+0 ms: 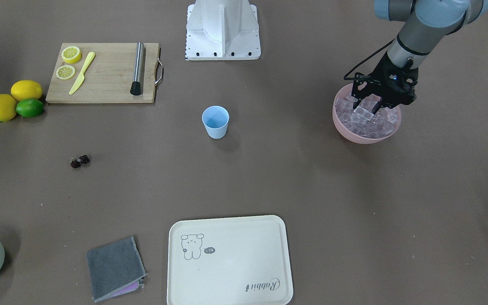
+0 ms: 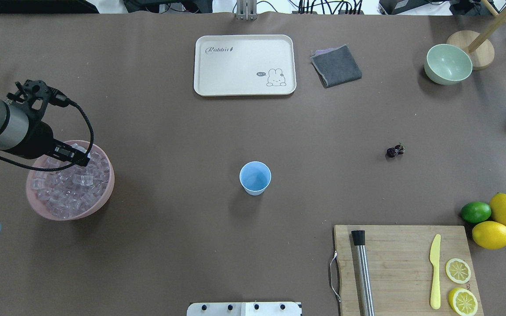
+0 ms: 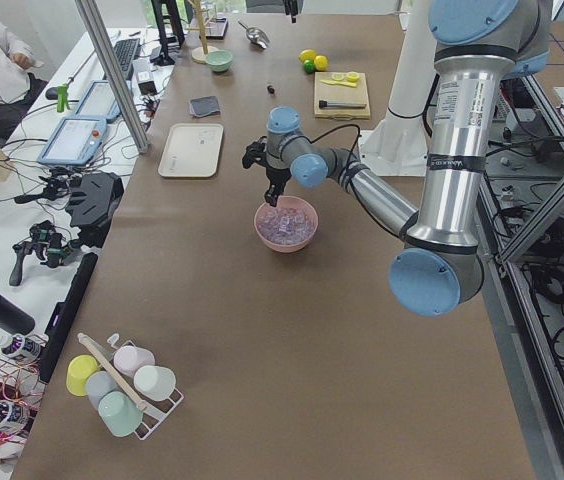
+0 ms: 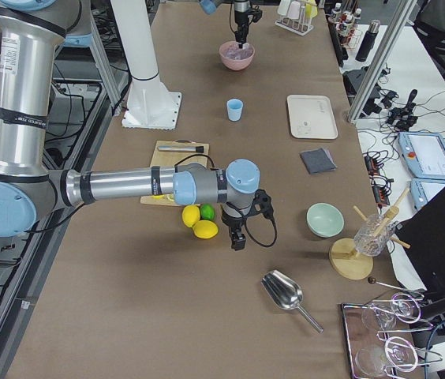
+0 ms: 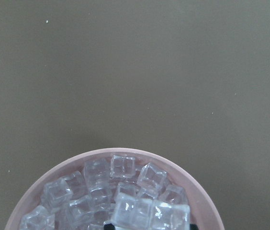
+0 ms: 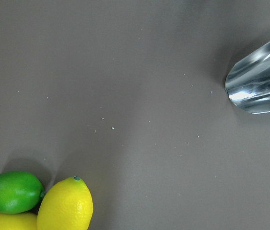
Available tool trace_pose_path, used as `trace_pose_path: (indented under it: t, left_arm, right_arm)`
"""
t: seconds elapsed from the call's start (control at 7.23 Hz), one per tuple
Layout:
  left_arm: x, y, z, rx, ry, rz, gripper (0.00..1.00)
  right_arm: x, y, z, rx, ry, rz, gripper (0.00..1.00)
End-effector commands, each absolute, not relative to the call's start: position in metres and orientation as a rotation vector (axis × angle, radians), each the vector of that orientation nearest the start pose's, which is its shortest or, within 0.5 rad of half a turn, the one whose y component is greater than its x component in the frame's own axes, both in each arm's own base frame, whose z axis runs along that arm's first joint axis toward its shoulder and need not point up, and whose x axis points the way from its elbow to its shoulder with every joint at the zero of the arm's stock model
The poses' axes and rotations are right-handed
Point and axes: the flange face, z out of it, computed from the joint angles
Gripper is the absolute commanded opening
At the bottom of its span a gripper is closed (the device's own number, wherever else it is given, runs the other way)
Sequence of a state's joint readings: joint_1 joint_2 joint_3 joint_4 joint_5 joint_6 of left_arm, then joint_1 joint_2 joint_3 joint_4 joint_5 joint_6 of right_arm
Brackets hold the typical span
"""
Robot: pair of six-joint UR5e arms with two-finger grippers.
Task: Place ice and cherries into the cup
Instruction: 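Carry the ice cube to the light-blue cup and release it inside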
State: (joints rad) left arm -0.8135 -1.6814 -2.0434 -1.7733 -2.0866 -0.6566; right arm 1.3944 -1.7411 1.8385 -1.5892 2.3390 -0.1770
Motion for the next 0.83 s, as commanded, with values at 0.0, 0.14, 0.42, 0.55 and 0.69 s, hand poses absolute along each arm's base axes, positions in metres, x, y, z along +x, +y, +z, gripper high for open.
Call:
trace_pose_path:
  t: [0.0,0.14,0.42,0.55,0.69]
  left_arm:
    - [0.3,-0.434,0.323,0.28,0.927,0.244,0.0]
    - [0.312,-0.434,0.297,0.28,0.966,0.215,0.0]
    - [0.36,-0.417,0.257,0.221,1.037,0.175,0.0]
    - [0.393,-0.409,0.235,0.18,1.061,0.16,0.0]
    - [0.433,-0.398,0.21,0.207,1.055,0.124,0.0]
  right_arm:
    - [-0.011,-0.428,0.606,0.078,-0.771,-0.368,1.0]
    - [-0.012,-0.43,0.606,0.106,-0.771,-0.376,1.0]
    - [-0.01,-0.423,0.612,0.137,-0.771,-0.382,1.0]
    - [-0.011,-0.424,0.611,0.141,-0.771,-0.384,1.0]
    - [-0.016,-0.427,0.607,0.143,-0.774,-0.393,1.0]
